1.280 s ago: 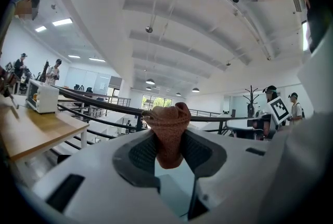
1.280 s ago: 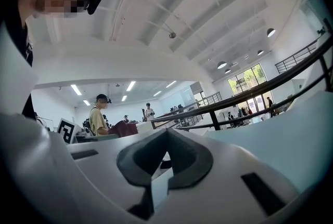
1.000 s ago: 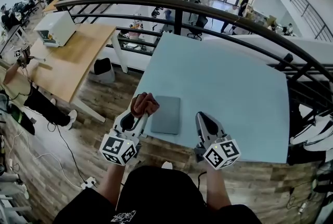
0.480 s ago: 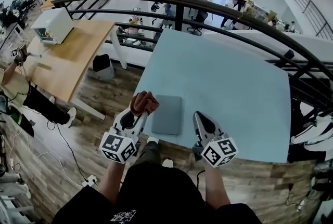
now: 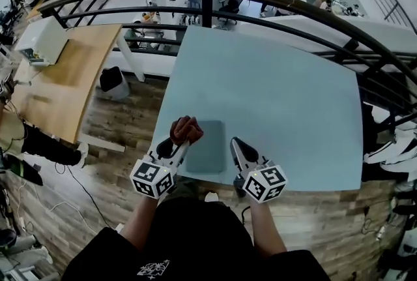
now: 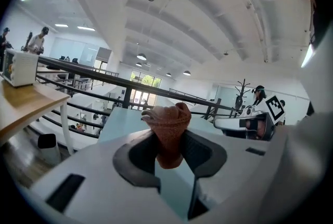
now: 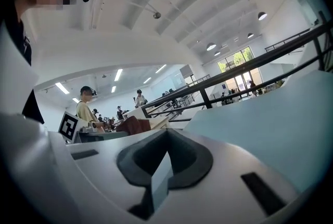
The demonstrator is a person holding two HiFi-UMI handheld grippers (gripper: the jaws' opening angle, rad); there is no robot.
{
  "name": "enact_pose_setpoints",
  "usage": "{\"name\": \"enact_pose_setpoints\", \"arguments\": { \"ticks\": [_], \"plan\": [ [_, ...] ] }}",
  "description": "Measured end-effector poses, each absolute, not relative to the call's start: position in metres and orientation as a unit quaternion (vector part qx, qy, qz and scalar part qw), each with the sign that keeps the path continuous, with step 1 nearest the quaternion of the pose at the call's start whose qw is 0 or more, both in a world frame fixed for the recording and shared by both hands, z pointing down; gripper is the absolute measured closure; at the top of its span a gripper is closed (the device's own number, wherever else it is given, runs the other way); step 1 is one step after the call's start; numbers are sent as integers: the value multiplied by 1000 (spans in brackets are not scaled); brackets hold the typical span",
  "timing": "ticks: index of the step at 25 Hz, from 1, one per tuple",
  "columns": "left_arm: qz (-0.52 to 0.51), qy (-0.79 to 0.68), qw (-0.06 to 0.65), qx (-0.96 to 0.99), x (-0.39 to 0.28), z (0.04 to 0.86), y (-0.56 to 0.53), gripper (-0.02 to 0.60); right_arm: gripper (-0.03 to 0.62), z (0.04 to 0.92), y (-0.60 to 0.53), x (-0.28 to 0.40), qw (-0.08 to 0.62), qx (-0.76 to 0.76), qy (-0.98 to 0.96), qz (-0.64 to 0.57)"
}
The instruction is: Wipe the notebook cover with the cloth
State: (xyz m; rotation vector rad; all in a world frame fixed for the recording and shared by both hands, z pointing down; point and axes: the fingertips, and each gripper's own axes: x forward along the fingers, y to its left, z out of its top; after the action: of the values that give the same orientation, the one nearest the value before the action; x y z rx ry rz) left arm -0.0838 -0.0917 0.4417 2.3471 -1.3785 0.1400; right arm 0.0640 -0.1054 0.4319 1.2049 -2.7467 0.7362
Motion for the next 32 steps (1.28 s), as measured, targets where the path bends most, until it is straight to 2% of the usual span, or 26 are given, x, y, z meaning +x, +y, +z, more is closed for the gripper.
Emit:
{"name": "enact_pose_setpoints", "arguments": {
  "ticks": [13, 32],
  "plan": [
    [68, -405, 332, 849, -60, 519, -140, 456, 589, 494, -150, 48, 72, 409, -865, 281],
    [101, -316, 429, 840, -17, 599, -180, 456, 589, 567, -181, 62, 91, 448, -813, 360]
  ]
}}
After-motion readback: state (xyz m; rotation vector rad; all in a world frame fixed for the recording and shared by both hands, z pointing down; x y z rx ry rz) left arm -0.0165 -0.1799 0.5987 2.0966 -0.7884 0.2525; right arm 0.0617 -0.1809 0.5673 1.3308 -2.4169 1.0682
